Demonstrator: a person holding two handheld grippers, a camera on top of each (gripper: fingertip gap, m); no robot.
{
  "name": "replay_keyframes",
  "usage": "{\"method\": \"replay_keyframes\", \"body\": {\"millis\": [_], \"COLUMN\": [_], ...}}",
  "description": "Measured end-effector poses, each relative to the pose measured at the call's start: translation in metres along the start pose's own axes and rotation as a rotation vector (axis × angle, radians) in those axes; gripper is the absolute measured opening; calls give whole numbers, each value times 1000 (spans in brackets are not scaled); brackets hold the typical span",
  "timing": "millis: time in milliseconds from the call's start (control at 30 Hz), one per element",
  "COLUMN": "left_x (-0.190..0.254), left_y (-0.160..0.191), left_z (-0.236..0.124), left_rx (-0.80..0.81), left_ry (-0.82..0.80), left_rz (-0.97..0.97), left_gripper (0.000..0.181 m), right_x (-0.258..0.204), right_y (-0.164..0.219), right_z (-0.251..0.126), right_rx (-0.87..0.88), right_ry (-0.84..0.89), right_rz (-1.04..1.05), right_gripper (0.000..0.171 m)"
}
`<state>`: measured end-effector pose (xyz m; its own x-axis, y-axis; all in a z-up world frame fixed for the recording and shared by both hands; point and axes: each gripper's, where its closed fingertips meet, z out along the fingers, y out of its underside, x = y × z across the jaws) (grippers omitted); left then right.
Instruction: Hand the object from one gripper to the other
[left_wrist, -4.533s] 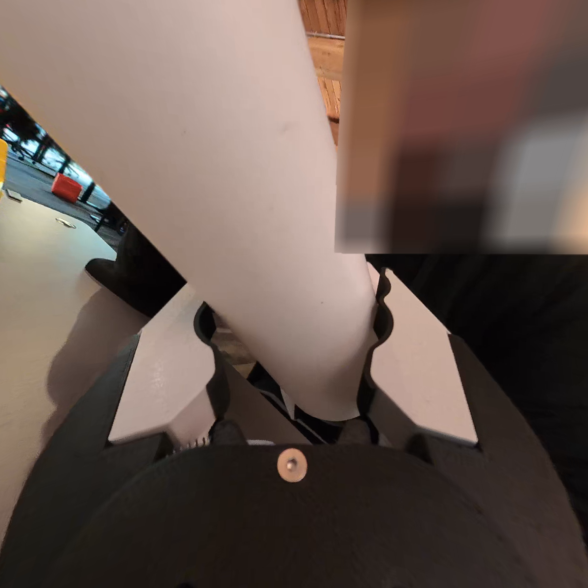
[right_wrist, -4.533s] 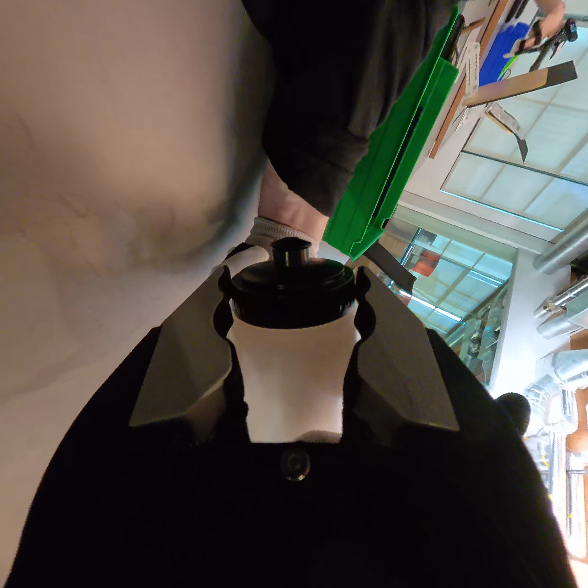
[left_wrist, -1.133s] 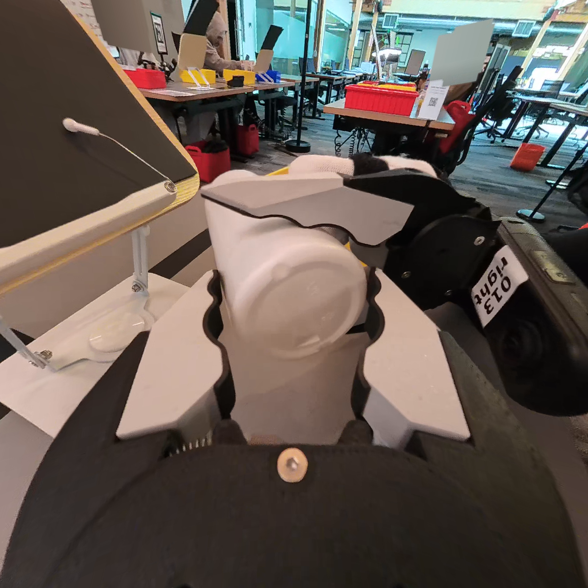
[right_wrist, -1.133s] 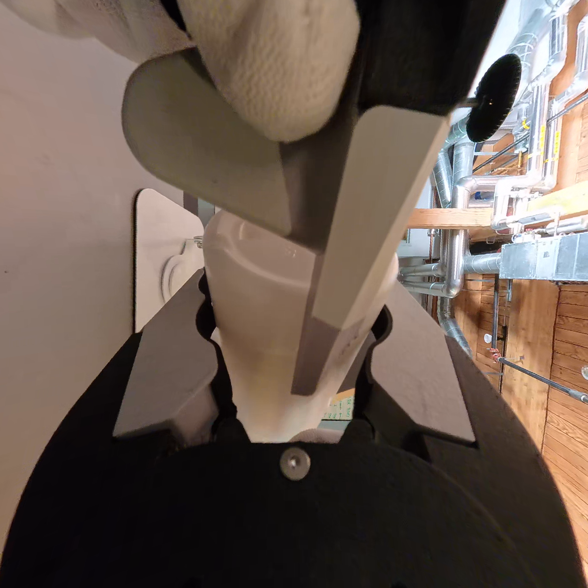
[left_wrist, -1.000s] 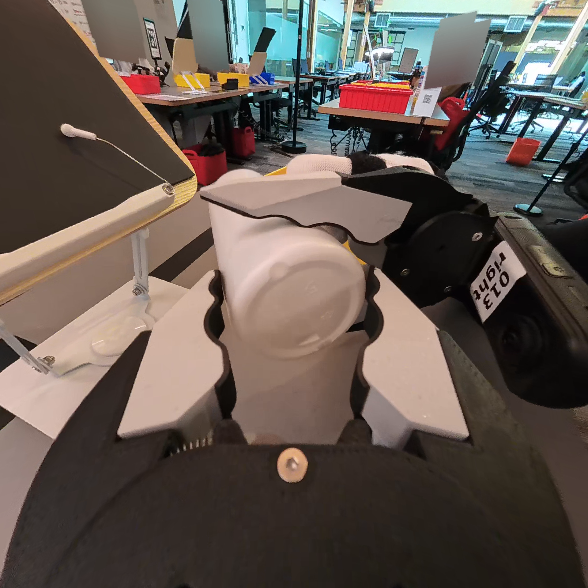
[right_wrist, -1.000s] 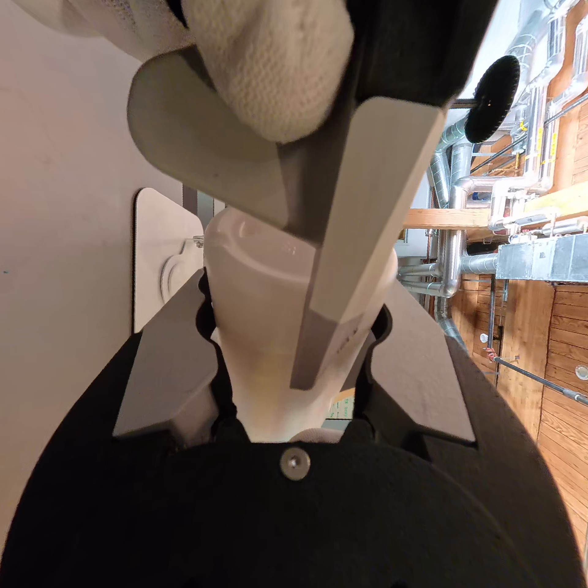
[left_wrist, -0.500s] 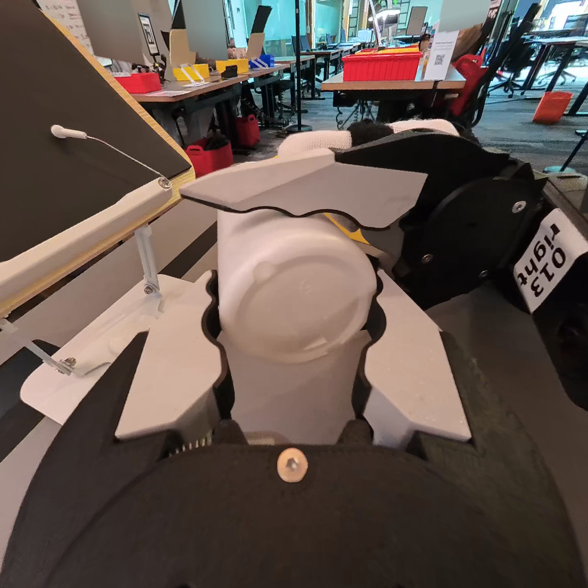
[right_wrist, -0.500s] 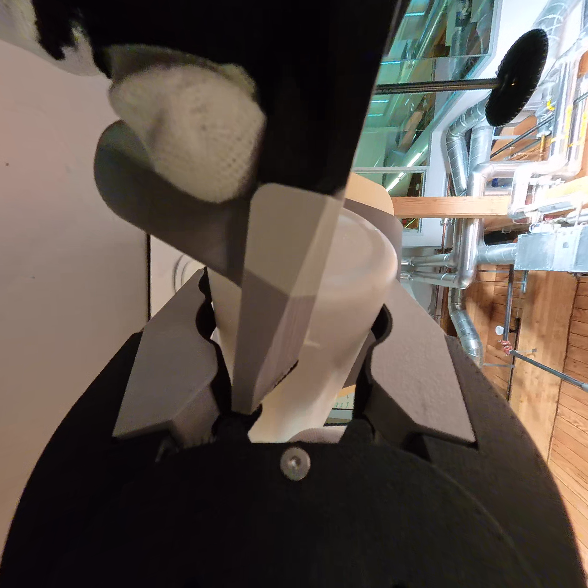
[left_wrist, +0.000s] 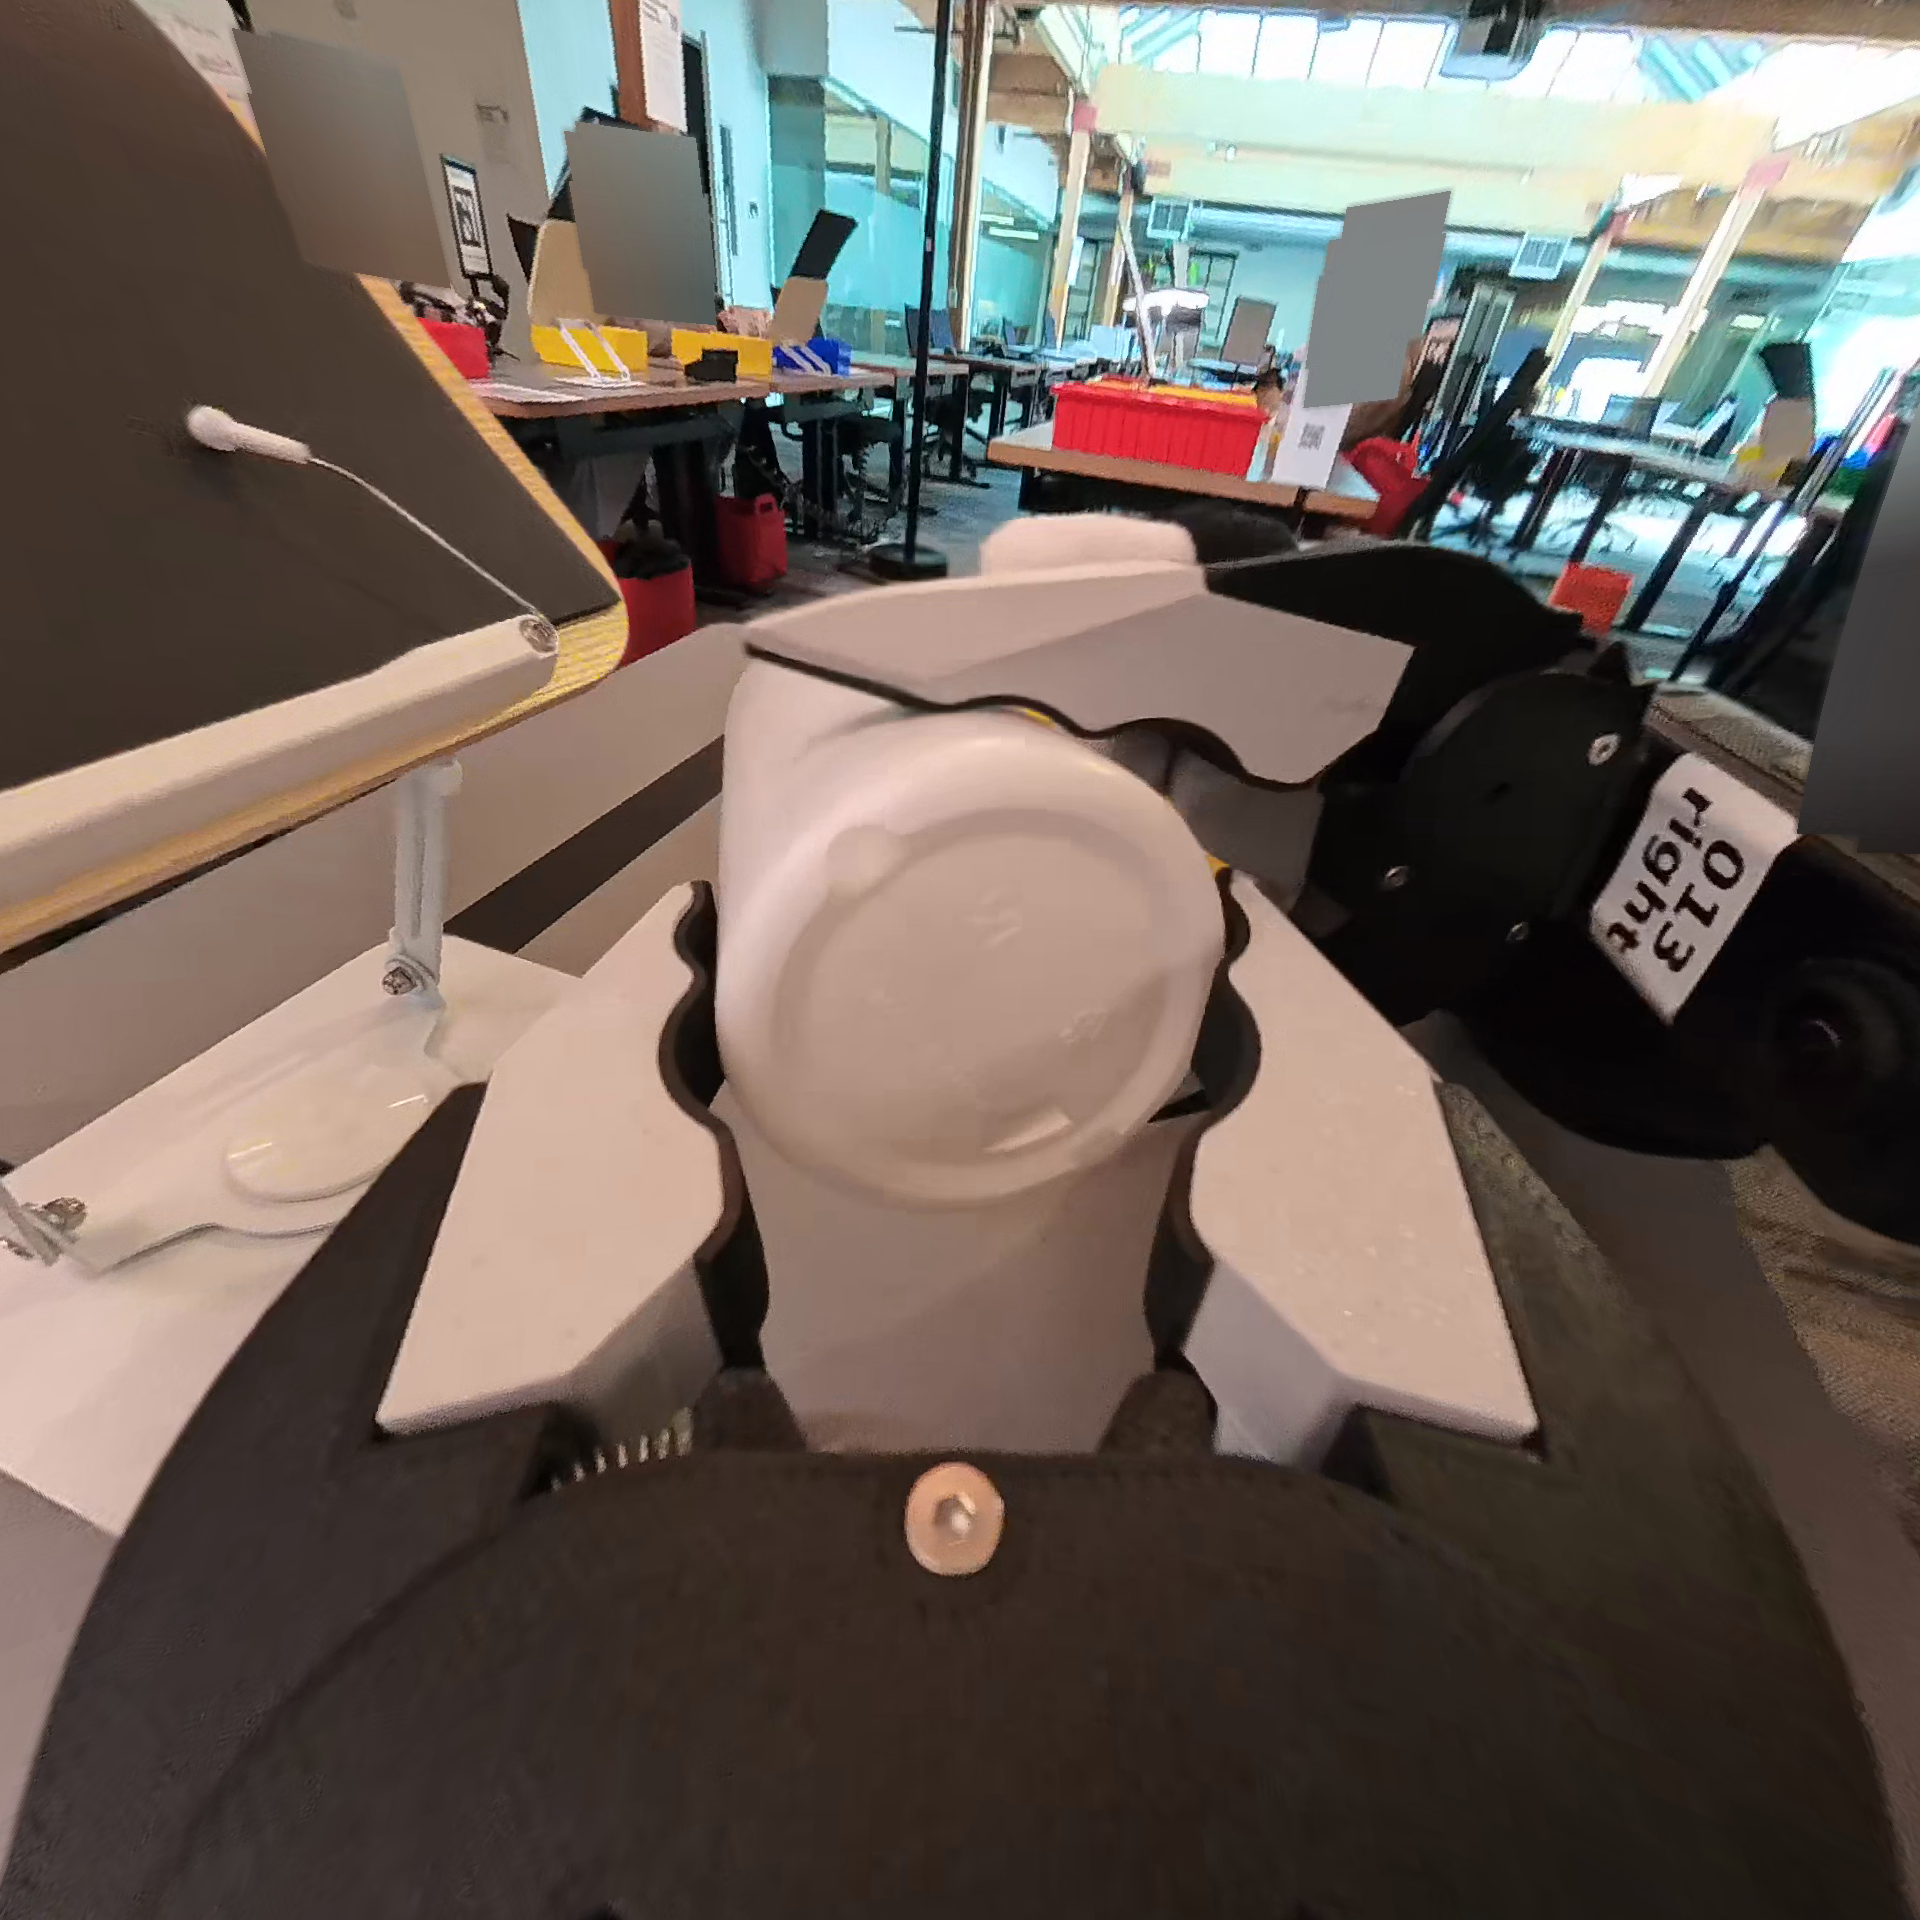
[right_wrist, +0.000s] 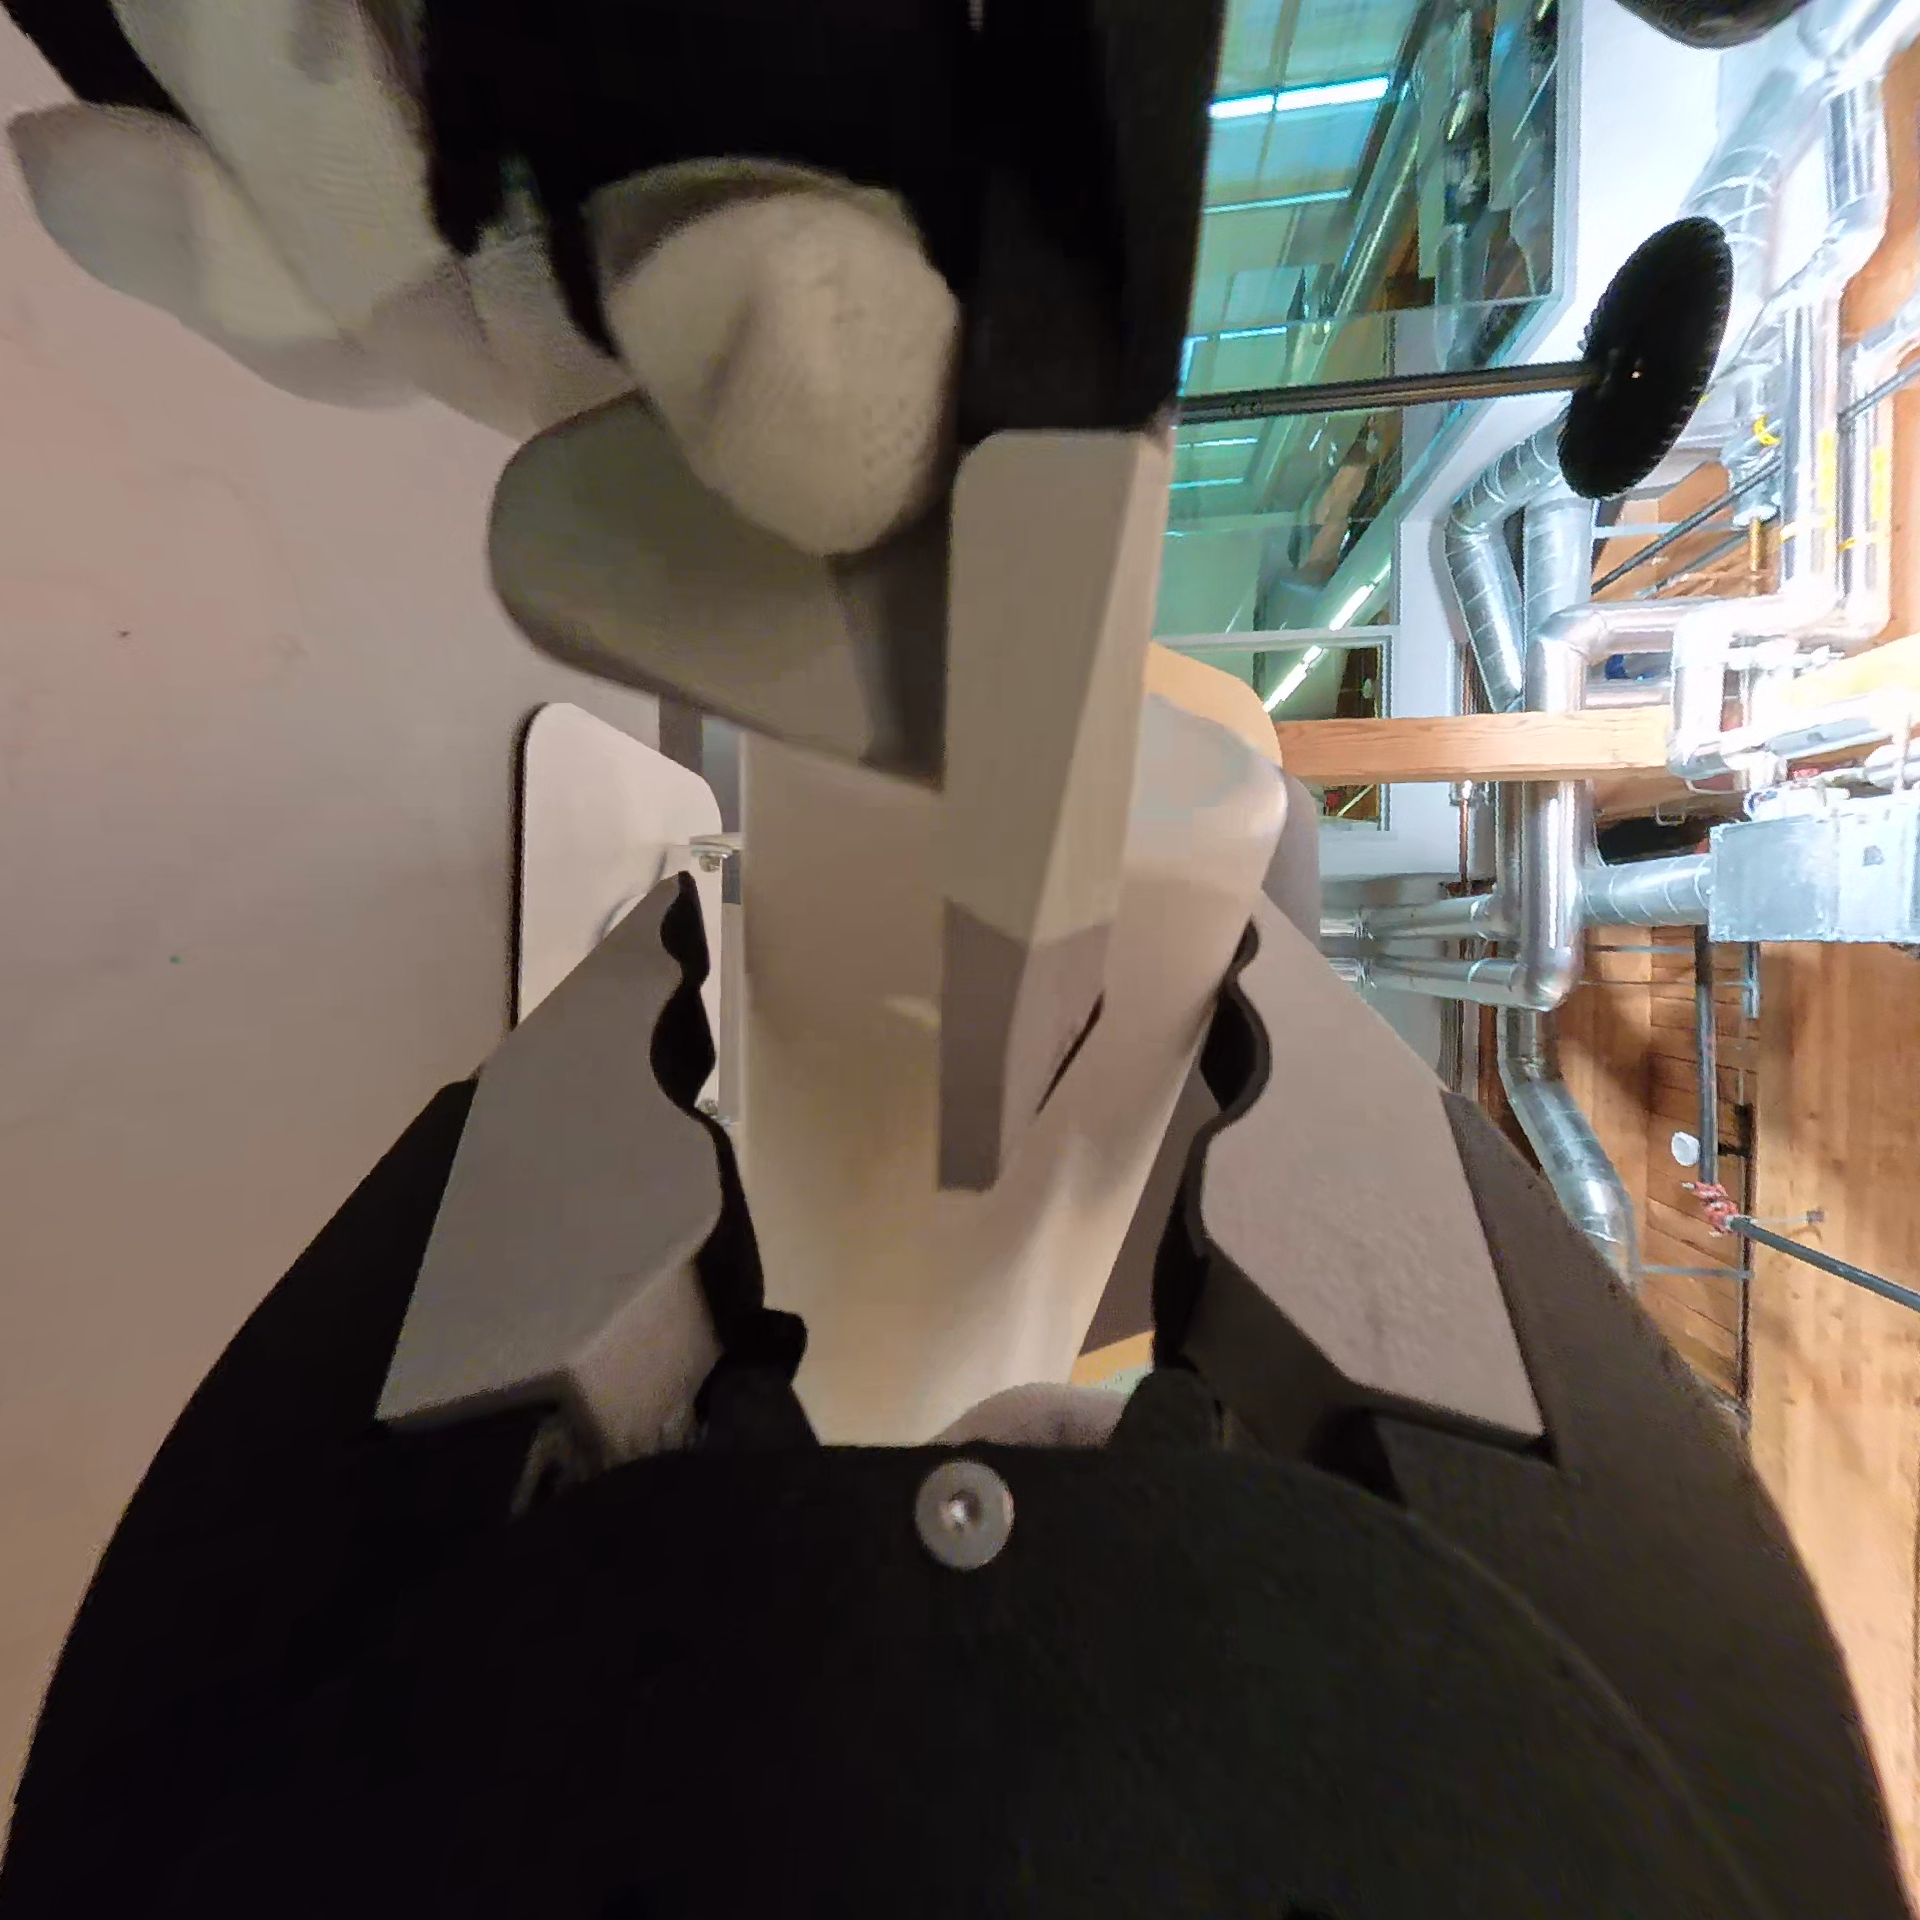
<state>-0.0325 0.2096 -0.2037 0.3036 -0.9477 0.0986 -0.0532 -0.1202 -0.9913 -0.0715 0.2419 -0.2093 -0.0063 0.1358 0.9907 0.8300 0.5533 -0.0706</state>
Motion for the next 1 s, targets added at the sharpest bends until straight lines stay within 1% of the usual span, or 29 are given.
{"method": "replay_keyframes", "body": {"millis": [67, 100, 200, 267, 333, 400, 467, 567, 633, 667, 700, 733, 767, 800, 867, 933, 967, 1000], "left_x": [-4, -7, -15, -19, -23, -24, -25, -29, -34, -34, -48, -50, -50, -50, -45, -48, -48, -45], "left_y": [-4, -6, -11, -16, -19, -26, -36, -48, -49, -50, -53, -54, -42, -28, -22, -13, -9, -8], "left_z": [-5, -8, -17, -24, -30, -35, -42, -53, -57, -61, -68, -72, -64, -55, -49, -48, -48, -47], "left_rx": [23, 32, 36, 59, 70, 116, 197, 318, 352, 378, 440, 472, 378, 283, 224, 164, 131, 99], "left_ry": [9, 5, 18, 18, 14, 29, 53, 85, 84, 103, 33, 44, 48, 14, 41, 1, -13, -1], "left_rz": [-36, -51, -101, -112, -109, -124, -152, -201, -218, -242, -273, -283, -278, -231, -235, -171, -156, -163], "left_gripper": [91, 91, 91, 91, 91, 91, 90, 90, 86, 61, 0, 0, 0, 0, 0, 0, 6, 18], "right_x": [-2, -1, 4, 6, 13, 21, 35, 63, 72, 72, 70, 65, 60, 55, 38, 18, 8, -4], "right_y": [0, 0, 2, 4, 3, 1, -3, 1, 11, 16, 21, 25, 26, 25, 18, 3, -2, -9], "right_z": [0, -2, -7, -12, -17, -24, -31, -39, -40, -38, -36, -33, -31, -29, -25, -24, -23, -24], "right_rx": [12, 27, 52, 75, 116, 173, 245, 344, 384, 389, 386, 380, 377, 372, 362, 384, 384, 381], "right_ry": [-18, -26, -45, -70, -91, -116, -131, -116, -138, -158, -186, -218, -244, -261, -338, -440, -473, -525], "right_rz": [2, -1, 23, 34, 111, 213, 371, 639, 793, 844, 886, 915, 928, 933, 939, 937, 920, 888], "right_gripper": [103, 104, 102, 97, 95, 91, 86, 87, 87, 87, 86, 87, 86, 85, 87, 87, 88, 92]}}
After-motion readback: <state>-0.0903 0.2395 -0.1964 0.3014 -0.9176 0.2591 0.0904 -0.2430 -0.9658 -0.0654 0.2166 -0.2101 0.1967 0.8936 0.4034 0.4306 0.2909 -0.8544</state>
